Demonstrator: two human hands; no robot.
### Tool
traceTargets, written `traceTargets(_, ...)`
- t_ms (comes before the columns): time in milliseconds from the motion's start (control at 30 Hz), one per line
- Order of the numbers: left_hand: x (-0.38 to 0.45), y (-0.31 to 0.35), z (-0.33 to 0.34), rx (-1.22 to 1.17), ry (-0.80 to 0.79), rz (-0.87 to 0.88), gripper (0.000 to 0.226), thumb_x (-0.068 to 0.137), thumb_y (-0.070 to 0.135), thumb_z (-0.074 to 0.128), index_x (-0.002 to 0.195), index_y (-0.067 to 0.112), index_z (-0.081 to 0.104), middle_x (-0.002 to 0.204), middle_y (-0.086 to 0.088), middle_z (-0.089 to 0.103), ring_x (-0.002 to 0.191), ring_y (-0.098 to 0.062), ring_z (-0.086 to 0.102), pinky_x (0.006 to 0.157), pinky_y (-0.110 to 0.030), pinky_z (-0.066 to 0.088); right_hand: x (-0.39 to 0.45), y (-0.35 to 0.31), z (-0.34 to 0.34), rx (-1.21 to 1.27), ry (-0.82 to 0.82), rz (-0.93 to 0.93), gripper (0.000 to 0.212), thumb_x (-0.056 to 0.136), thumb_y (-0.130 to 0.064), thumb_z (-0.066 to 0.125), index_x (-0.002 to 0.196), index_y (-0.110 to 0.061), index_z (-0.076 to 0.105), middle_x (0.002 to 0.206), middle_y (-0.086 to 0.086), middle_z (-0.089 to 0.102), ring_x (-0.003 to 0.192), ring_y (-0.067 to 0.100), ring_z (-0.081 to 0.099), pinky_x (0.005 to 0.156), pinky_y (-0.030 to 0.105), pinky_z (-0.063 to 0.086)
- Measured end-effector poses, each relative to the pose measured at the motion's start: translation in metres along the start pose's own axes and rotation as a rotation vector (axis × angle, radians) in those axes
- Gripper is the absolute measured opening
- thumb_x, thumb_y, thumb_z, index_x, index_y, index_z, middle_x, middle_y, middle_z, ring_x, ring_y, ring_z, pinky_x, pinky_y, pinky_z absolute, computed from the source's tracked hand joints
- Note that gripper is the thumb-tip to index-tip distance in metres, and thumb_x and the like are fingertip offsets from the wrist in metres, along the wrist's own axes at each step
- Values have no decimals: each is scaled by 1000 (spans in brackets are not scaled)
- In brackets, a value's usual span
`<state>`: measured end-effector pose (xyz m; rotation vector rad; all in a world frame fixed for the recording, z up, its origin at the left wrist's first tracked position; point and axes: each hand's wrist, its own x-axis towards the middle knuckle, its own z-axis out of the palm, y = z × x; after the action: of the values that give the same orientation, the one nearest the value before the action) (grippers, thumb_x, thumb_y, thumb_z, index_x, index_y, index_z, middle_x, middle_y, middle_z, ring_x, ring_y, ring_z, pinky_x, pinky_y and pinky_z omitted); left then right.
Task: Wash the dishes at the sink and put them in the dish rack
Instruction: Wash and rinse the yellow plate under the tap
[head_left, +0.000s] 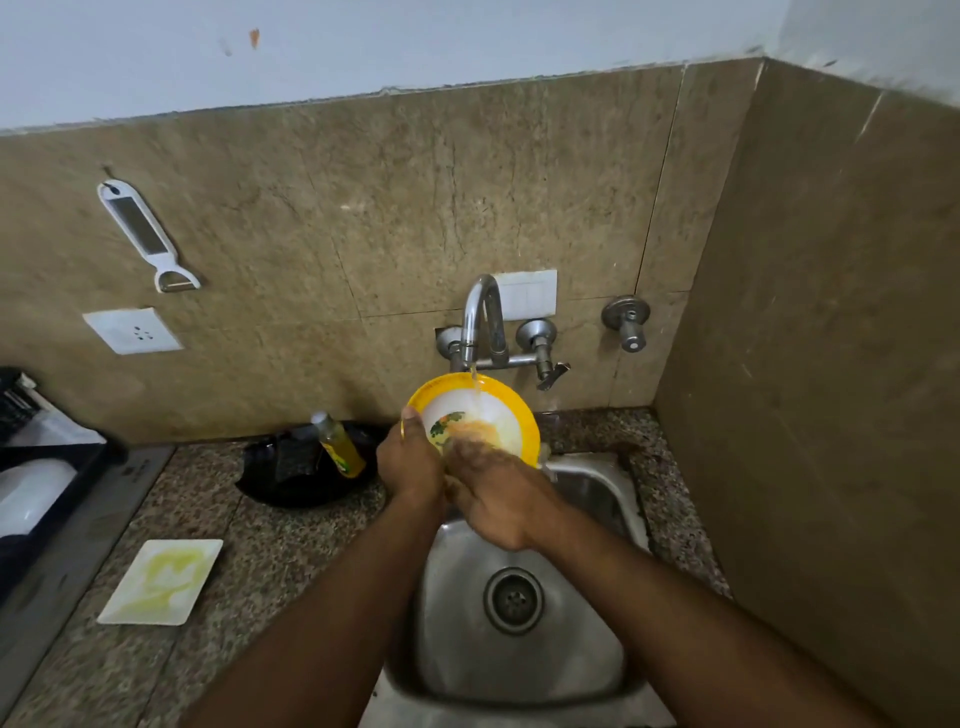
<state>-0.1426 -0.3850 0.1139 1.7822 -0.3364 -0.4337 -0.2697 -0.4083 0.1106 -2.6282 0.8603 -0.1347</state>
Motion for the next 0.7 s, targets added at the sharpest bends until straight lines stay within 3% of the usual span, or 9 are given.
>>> traceTargets(100, -10, -5, 1, 51, 12, 14, 50, 108, 44, 44, 110, 5, 75, 109, -20, 72, 104, -41, 67, 92, -51, 55, -7, -2, 2, -90, -36, 145, 68, 106, -51, 24, 160, -10, 27, 165, 16, 29, 153, 30, 27, 124, 43, 25)
traceTargets(167, -20, -7, 5, 110, -2, 95, 47, 109, 40, 44, 112, 5, 75, 111, -21, 73, 105, -42, 67, 90, -47, 55, 3, -2, -4, -158, -118, 308, 75, 104, -54, 22, 161, -5, 18, 168, 20, 18, 156, 32, 17, 126, 49, 14)
traceTargets(267, -26, -2, 9, 150, 45, 215, 43, 109, 38, 46, 116, 6, 74, 109, -21, 74, 103, -41, 67, 82, -41, 50, 16, 0, -10, -269, -170, 326, 76, 103, -57, 22, 163, -12, 12, 171, 14, 8, 159, 26, 3, 120, 66, -9)
traceTargets(333, -20, 1, 8, 158, 108, 262, 46, 108, 44, 45, 114, 10, 74, 104, -18, 75, 99, -41, 68, 79, -42, 51, 14, -3, -4, -225, -138, 283, 72, 103, -54, 14, 161, -12, 23, 168, 13, 22, 157, 25, 15, 118, 70, -8)
traceTargets(433, -9, -2, -1, 159, 145, 314, 47, 106, 52, 41, 115, 19, 73, 103, -10, 76, 97, -37, 68, 80, -45, 55, -1, -12, 18, -165, -50, 170, 77, 96, -51, 2, 141, -16, 54, 147, 9, 55, 142, 24, 44, 117, 68, 5)
traceTargets(500, -6, -11, -4, 202, 130, 343, 48, 106, 54, 39, 111, 21, 72, 100, -8, 75, 94, -36, 68, 78, -46, 55, -10, -9, 23, -123, -7, 171, 78, 94, -51, 1, 134, -21, 60, 141, 4, 62, 138, 21, 49, 118, 64, 9)
traceTargets(567, -9, -16, -7, 249, 89, 343, 49, 106, 56, 36, 110, 21, 71, 99, -8, 75, 93, -36, 68, 77, -47, 56, -7, -2, 24, -139, -49, 233, 75, 98, -51, 4, 144, -21, 54, 153, 4, 52, 148, 20, 38, 120, 64, 7)
traceTargets(633, -10, -19, -5, 265, 45, 318, 45, 108, 49, 40, 109, 18, 71, 99, -10, 74, 94, -38, 67, 77, -44, 54, 1, 7, 23, -248, -122, 292, 74, 100, -51, 5, 160, -15, 30, 170, 4, 22, 159, 18, 8, 121, 65, -2)
traceTargets(700, -9, -18, -2, 274, 26, 295, 41, 108, 43, 43, 109, 13, 71, 101, -14, 74, 96, -40, 66, 78, -43, 52, 12, 17, 26, -285, -152, 320, 72, 101, -50, 8, 164, -14, 9, 173, 1, -4, 157, 16, -16, 120, 64, -10)
